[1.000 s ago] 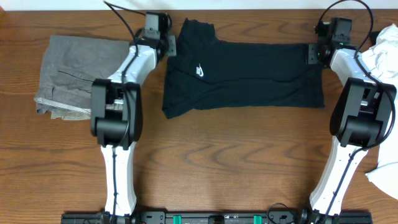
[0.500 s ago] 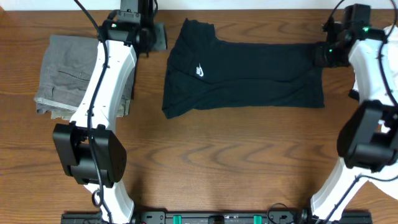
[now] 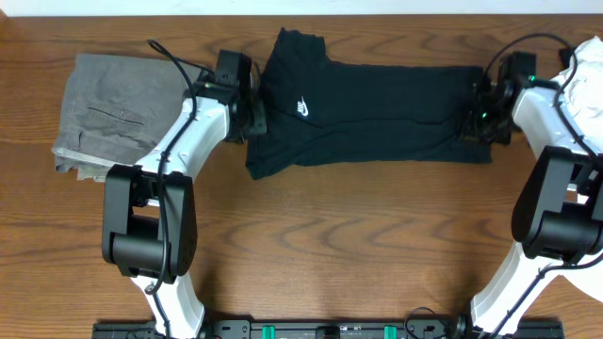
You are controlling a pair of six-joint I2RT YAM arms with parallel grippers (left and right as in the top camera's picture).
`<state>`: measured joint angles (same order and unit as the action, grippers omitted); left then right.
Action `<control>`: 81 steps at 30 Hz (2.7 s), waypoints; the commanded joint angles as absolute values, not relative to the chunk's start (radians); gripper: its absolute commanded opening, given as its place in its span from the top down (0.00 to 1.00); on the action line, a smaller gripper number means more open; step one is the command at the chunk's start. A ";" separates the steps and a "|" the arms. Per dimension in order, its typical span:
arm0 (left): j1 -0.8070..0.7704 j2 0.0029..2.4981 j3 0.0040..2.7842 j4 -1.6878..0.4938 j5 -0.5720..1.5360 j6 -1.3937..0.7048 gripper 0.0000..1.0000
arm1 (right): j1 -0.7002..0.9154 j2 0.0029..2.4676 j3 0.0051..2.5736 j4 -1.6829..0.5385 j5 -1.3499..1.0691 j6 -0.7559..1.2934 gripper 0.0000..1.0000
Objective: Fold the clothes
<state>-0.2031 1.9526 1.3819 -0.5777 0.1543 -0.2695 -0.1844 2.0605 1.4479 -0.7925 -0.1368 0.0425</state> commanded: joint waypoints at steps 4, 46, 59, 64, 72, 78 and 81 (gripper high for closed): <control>-0.201 1.963 1.311 -0.540 0.199 -0.290 0.94 | -0.183 2.067 1.360 -0.756 -0.101 0.055 0.99; -0.200 1.950 1.134 -1.063 0.089 -0.376 0.94 | -0.204 2.060 1.219 -1.138 0.060 0.366 0.99; -0.200 1.659 1.319 -1.124 0.089 -0.375 0.75 | -0.190 1.913 1.468 -1.270 -0.136 0.169 0.68; -0.201 1.579 1.401 -1.002 0.117 -0.258 0.33 | -0.182 1.905 1.589 -1.291 -0.146 0.114 0.43; -0.200 1.644 1.465 -0.693 0.226 -0.186 0.28 | -0.183 1.910 1.629 -1.087 -0.066 0.113 0.42; -0.204 1.793 1.465 -0.504 0.229 -0.187 0.28 | -0.185 1.949 1.629 -0.948 -0.013 0.068 0.39; -0.205 1.868 1.465 -0.432 0.236 -0.187 0.28 | -0.185 1.985 1.629 -0.877 -0.001 0.069 0.39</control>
<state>-0.2039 1.8099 1.4574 -0.4622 0.2146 -0.2047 -0.1913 1.9366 1.6154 -0.9089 -0.0360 0.0940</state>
